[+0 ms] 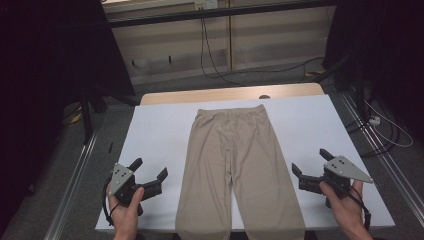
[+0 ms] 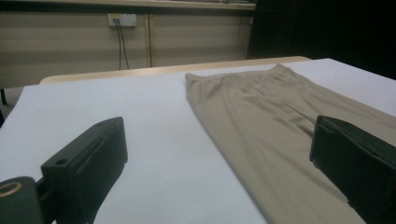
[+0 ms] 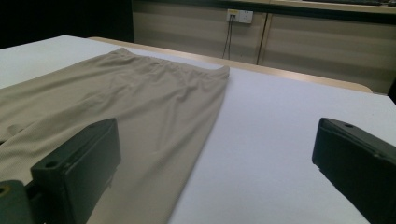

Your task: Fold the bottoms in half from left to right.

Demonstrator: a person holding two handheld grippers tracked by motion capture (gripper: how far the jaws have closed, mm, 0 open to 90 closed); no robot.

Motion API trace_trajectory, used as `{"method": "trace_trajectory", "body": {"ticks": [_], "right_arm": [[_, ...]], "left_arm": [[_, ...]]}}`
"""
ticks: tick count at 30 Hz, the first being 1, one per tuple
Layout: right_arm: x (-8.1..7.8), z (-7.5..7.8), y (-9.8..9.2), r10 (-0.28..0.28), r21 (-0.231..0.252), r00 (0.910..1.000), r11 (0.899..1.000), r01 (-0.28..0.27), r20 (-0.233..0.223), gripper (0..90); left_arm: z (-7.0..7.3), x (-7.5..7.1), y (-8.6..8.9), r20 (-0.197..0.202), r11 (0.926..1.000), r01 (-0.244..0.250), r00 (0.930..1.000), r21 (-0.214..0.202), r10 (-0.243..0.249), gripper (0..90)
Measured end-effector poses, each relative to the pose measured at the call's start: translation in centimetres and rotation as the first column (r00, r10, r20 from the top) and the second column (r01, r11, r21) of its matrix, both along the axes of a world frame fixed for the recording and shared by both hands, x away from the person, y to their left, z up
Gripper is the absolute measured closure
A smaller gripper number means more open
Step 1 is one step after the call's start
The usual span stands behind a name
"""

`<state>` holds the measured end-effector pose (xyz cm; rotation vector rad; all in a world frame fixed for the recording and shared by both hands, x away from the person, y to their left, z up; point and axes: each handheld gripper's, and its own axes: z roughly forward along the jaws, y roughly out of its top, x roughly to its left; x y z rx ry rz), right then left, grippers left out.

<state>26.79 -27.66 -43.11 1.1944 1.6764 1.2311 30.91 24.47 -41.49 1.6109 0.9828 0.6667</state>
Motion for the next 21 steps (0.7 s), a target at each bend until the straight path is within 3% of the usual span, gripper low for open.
{"method": "trace_trajectory", "body": {"ticks": [7, 9, 14, 18, 21], "right_arm": [[0.1, -0.1, 0.3, -0.006, -0.012, 0.9999, 1.0, 0.006, -0.011, 0.5], [0.4, -0.4, 0.9, 0.032, -0.017, 0.9979, 0.999, -0.033, -0.056, 1.0], [0.5, -0.4, 1.9, 0.055, -0.005, 0.9961, 0.998, -0.056, -0.068, 1.2], [0.4, -0.3, 2.8, 0.072, -0.005, 0.9951, 0.997, -0.072, -0.069, 1.3], [0.6, -0.3, 3.7, 0.071, 0.01, 0.9939, 0.997, -0.07, -0.084, 0.8]], "left_arm": [[0.0, 0.3, -0.1, -0.035, 0.9998, 0.003, 0.9994, 0.022, -0.002, 4.2], [0.1, 0.4, -0.3, -0.04, 0.9992, 0.001, 0.9992, 0.041, 0.001, 4.3], [0.4, 0.7, -0.7, -0.06, 0.9986, 0.019, 0.9981, 0.05, -0.016, 4.3], [0.4, 1.4, -0.4, -0.063, 0.9993, -0.006, 0.998, 0.037, 0.009, 4.1], [0.1, 2.2, -0.3, -0.068, 0.9978, -0.032, 0.9971, 0.059, 0.036, 3.9]]}}
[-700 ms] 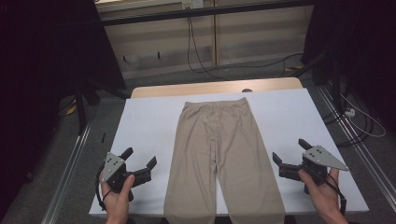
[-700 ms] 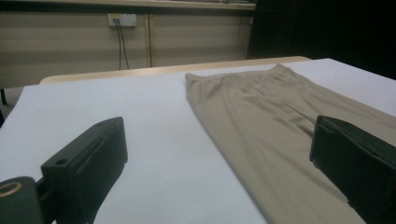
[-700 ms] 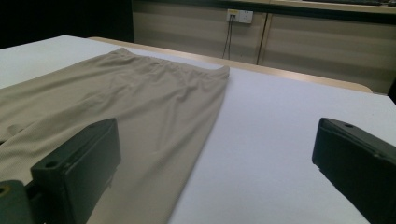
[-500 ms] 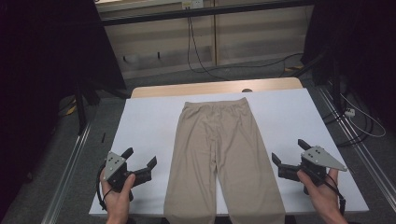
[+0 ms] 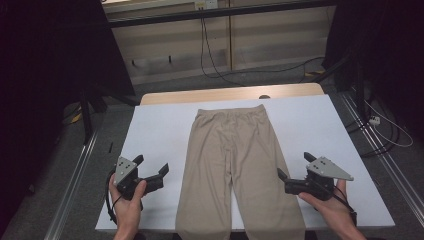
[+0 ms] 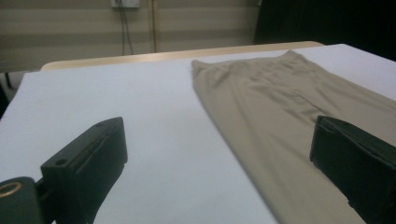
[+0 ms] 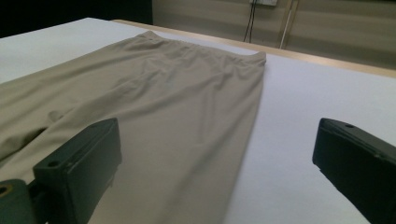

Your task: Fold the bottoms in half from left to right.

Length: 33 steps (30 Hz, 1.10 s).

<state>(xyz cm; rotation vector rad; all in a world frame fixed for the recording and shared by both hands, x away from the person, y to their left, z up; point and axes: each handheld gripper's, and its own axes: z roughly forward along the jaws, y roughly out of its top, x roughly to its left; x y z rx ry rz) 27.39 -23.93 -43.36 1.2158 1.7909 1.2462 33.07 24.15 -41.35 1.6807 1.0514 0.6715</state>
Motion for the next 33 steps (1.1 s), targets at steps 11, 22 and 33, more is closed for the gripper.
{"method": "trace_trajectory", "body": {"ticks": [11, 22, 33], "right_arm": [[1.4, 0.8, 4.9, 0.119, 0.029, 0.9924, 0.993, -0.118, -0.03, 2.4], [3.4, 1.5, 9.5, 0.199, 0.017, 0.9795, 0.98, -0.199, -0.03, 5.1], [5.0, 1.8, 13.1, 0.272, -0.054, 0.9501, 0.958, -0.283, -0.154, 11.3]], "left_arm": [[0.8, 2.9, -1.1, 0.036, 0.9992, 0.038, 0.9986, 0.015, -0.038, 4.2], [1.6, 6.4, -2.0, -0.006, 0.9988, 0.049, 0.9988, 0.006, -0.049, 3.4], [1.9, 9.1, -2.9, -0.039, 0.9978, 0.06, 0.9975, 0.028, -0.059, 4.5]]}}
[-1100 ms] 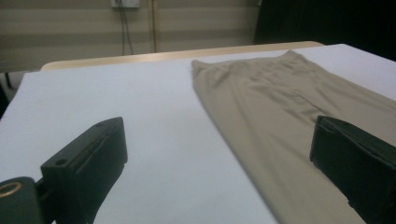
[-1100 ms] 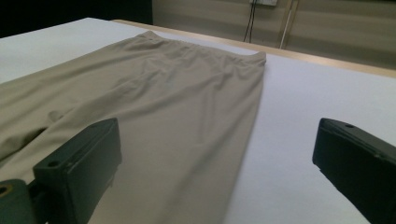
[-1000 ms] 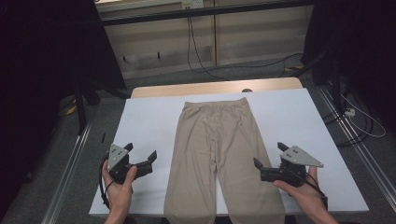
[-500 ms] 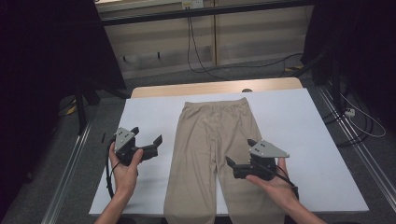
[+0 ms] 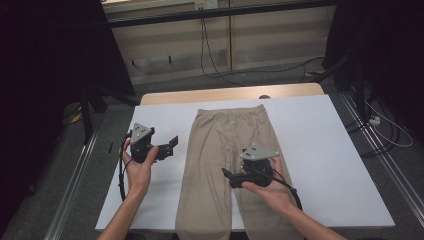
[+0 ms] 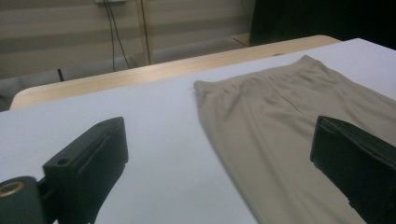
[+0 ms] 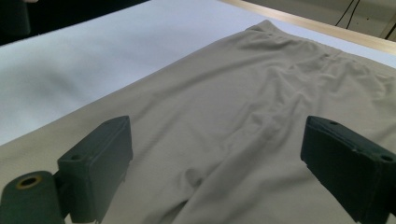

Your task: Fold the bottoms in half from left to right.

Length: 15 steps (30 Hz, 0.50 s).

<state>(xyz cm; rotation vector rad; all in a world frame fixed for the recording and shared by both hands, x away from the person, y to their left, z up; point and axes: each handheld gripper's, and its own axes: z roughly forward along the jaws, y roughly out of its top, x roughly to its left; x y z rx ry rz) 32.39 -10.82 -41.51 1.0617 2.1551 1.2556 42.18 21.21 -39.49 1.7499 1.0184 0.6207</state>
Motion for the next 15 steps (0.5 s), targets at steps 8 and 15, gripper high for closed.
{"method": "trace_trajectory", "body": {"ticks": [8, 15], "right_arm": [[1.3, -0.5, 2.3, 0.039, -0.063, 0.9958, 0.997, -0.045, -0.082, 13.3], [2.2, -0.4, 4.7, 0.057, -0.099, 0.9884, 0.993, -0.072, -0.141, 10.2]], "left_arm": [[-1.6, 3.0, -0.4, -0.006, 0.9988, 0.006, 1.0, -0.049, -0.006, 9.2], [-1.1, 5.2, -1.8, -0.076, 0.9961, 0.088, 0.9932, -0.007, -0.089, 8.4]]}}
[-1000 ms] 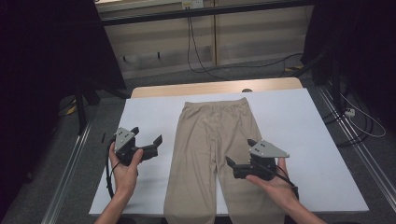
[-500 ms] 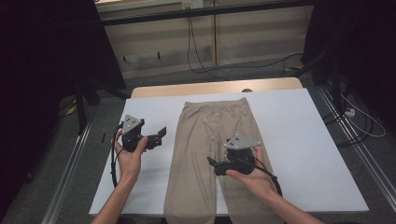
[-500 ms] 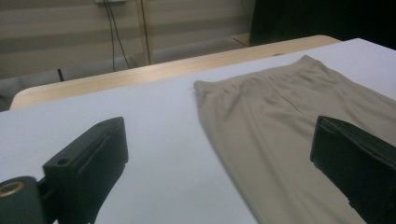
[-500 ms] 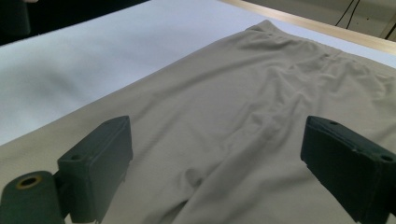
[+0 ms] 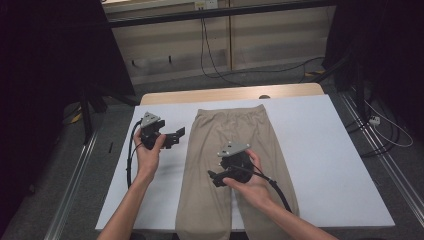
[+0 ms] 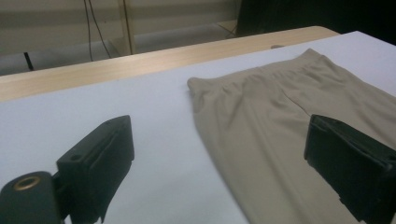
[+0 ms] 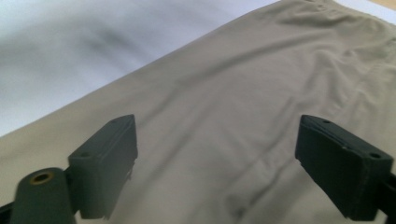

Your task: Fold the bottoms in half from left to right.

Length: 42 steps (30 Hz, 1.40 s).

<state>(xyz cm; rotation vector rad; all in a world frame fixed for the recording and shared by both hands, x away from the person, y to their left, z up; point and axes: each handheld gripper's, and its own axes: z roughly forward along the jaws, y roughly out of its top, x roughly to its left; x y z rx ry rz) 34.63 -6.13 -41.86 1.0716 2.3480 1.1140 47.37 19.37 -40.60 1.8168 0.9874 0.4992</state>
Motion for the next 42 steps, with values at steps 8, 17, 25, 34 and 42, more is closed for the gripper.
{"method": "trace_trajectory", "body": {"ticks": [8, 17, 25, 34, 42], "right_arm": [[0.0, -0.8, 3.8, 0.021, -0.071, 0.9994, 0.997, -0.022, -0.027, 14.9], [-1.2, -0.1, 7.4, 0.115, -0.116, 0.9925, 0.986, -0.119, -0.042, 33.7], [-1.4, 4.7, 6.5, 0.102, -0.166, 0.9941, 0.982, -0.095, 0.035, 33.8], [-1.2, 0.4, 9.4, 0.099, -0.102, 0.9919, 0.989, -0.107, -0.079, 44.7], [-1.6, -1.4, 11.7, 0.093, -0.102, 0.991, 0.989, -0.103, -0.096, 42.9]], "left_arm": [[0.3, 1.9, -1.7, -0.002, 0.9972, 0.041, 0.9991, -0.063, -0.041, 7.1], [-0.1, 3.2, -2.5, 0.0, 0.9982, 0.01, 0.9999, -0.059, -0.01, 7.3], [-0.8, 3.9, -2.4, -0.007, 0.9996, -0.007, 1.0, -0.029, 0.006, 7.3], [-1.2, 5.0, -2.5, -0.01, 0.9991, -0.032, 0.9995, -0.027, 0.031, 7.1], [-2.2, 5.4, -2.7, -0.027, 0.9991, -0.038, 0.9989, -0.018, 0.038, 6.7]]}}
